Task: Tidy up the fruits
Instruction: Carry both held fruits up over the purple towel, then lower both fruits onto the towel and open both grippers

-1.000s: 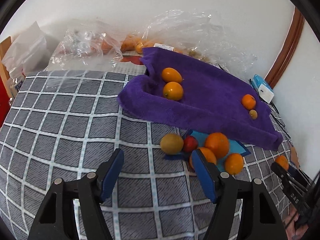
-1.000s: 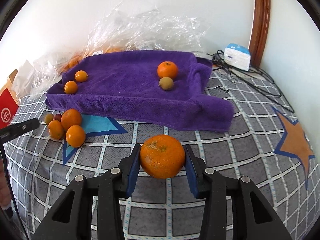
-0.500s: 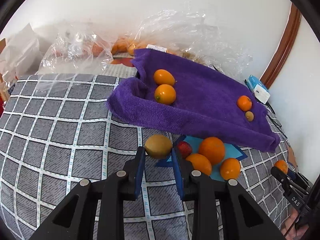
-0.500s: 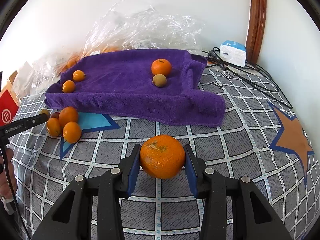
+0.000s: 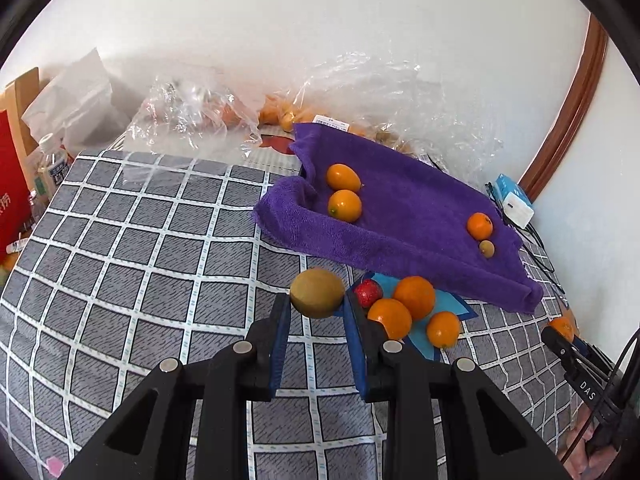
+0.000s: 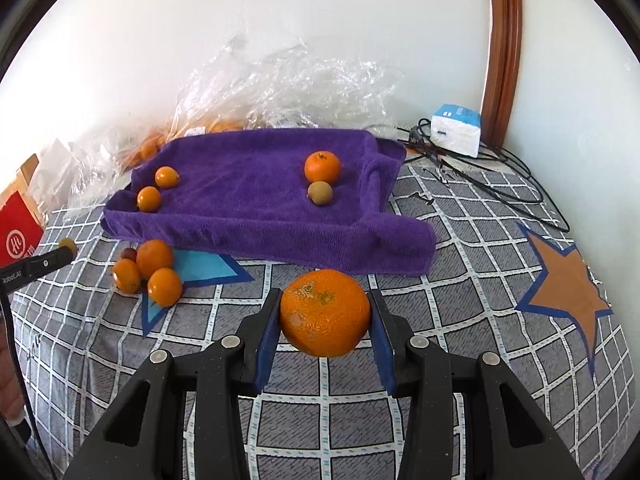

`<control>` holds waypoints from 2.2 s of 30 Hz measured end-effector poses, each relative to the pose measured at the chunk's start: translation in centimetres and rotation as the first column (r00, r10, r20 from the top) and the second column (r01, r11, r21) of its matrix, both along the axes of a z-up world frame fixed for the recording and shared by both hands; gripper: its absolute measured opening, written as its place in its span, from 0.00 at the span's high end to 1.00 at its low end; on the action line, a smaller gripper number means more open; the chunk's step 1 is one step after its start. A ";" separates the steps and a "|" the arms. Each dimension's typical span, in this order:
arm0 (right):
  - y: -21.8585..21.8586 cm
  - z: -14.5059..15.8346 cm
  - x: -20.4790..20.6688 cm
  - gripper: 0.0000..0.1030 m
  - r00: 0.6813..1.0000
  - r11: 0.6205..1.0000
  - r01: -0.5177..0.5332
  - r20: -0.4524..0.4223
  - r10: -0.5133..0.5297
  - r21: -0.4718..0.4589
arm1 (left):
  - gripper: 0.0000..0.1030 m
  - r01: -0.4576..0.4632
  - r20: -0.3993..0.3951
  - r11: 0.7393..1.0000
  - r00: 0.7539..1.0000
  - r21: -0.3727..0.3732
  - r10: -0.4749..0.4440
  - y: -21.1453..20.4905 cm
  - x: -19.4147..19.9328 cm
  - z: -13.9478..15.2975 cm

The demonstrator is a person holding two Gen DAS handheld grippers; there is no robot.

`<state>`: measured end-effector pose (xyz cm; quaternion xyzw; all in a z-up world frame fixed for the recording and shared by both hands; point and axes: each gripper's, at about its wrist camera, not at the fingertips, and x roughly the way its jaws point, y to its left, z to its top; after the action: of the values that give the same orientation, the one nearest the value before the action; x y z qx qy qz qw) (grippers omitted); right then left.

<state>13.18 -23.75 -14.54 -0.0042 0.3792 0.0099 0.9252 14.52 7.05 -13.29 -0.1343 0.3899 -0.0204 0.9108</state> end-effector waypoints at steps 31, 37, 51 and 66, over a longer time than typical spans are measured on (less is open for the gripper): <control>0.1 4.7 4.0 0.60 0.995 0.999 0.041 0.095 -0.042 0.008 | 0.75 -0.023 0.145 0.999 0.989 0.049 0.016 -1.3 3.6 5.7; 0.3 5.1 7.3 0.60 0.992 0.999 0.048 0.113 -0.049 0.014 | 0.75 -0.067 0.177 0.995 0.983 0.077 0.053 -2.1 6.7 6.0; -0.1 1.0 12.3 0.60 0.997 0.999 0.051 0.052 -0.051 0.004 | 0.75 -0.090 0.153 0.993 0.985 0.073 0.078 -2.1 10.2 0.3; -0.8 0.3 12.2 0.60 0.998 0.997 0.034 0.055 -0.038 0.072 | 0.75 -0.103 0.125 0.995 0.987 -0.016 0.104 -0.5 10.9 -0.8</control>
<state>25.41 -24.55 -14.26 0.0352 0.3525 0.0064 0.9351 25.42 6.55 -14.04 -0.1572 0.3242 0.0168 0.9327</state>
